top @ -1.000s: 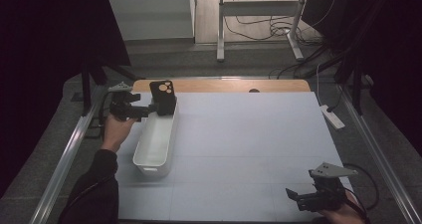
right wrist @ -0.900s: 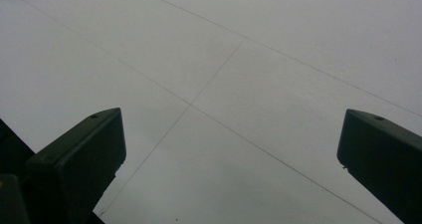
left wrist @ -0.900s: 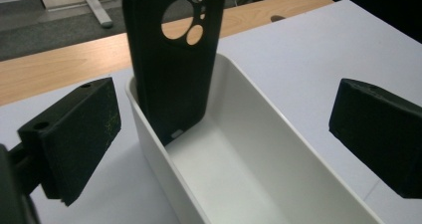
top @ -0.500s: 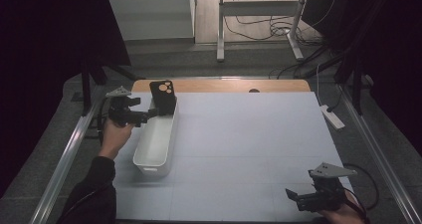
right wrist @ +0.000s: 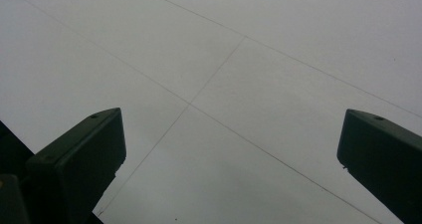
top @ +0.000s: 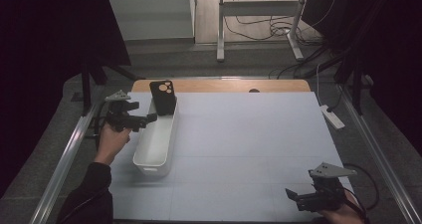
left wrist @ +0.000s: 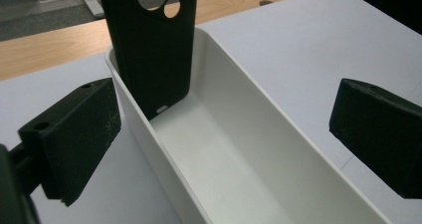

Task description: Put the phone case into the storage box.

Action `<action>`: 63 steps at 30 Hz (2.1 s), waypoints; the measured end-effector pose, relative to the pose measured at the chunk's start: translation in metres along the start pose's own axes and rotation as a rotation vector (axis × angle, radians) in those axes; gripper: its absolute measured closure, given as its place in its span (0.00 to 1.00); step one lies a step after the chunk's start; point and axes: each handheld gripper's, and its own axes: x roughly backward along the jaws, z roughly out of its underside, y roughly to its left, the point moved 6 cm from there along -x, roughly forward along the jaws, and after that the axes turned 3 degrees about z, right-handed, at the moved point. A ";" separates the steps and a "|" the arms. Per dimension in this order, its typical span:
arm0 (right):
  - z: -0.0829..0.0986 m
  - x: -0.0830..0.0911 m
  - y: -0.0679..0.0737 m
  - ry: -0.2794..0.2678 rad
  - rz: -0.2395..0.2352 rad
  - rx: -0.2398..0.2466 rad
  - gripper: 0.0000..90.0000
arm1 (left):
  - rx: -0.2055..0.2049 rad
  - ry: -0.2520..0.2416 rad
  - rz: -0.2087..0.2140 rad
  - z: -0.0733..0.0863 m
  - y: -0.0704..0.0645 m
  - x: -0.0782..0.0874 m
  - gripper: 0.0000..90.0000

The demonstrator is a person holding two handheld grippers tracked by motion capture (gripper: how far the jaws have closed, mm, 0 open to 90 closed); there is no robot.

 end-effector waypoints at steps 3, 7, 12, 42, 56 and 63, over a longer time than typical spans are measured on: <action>0.000 0.000 0.000 0.001 0.000 0.001 0.00 | 0.003 -0.002 0.013 0.004 -0.004 0.002 0.01; 0.000 0.000 0.000 0.002 0.001 0.001 0.00 | 0.010 0.003 0.021 0.009 -0.008 0.005 0.01; 0.000 0.000 0.000 0.002 0.001 -0.001 0.00 | 0.018 0.002 0.032 0.017 -0.012 0.011 0.00; 0.000 0.000 0.000 -0.001 -0.009 -0.004 0.00 | -0.042 0.031 0.021 0.054 -0.059 0.036 0.00; 0.000 0.000 0.001 0.002 -0.010 0.001 0.00 | -0.060 0.063 -0.004 0.073 -0.076 0.047 0.00; 0.000 0.000 0.001 0.002 -0.010 0.001 0.00 | -0.051 0.065 -0.025 0.081 -0.079 0.053 0.00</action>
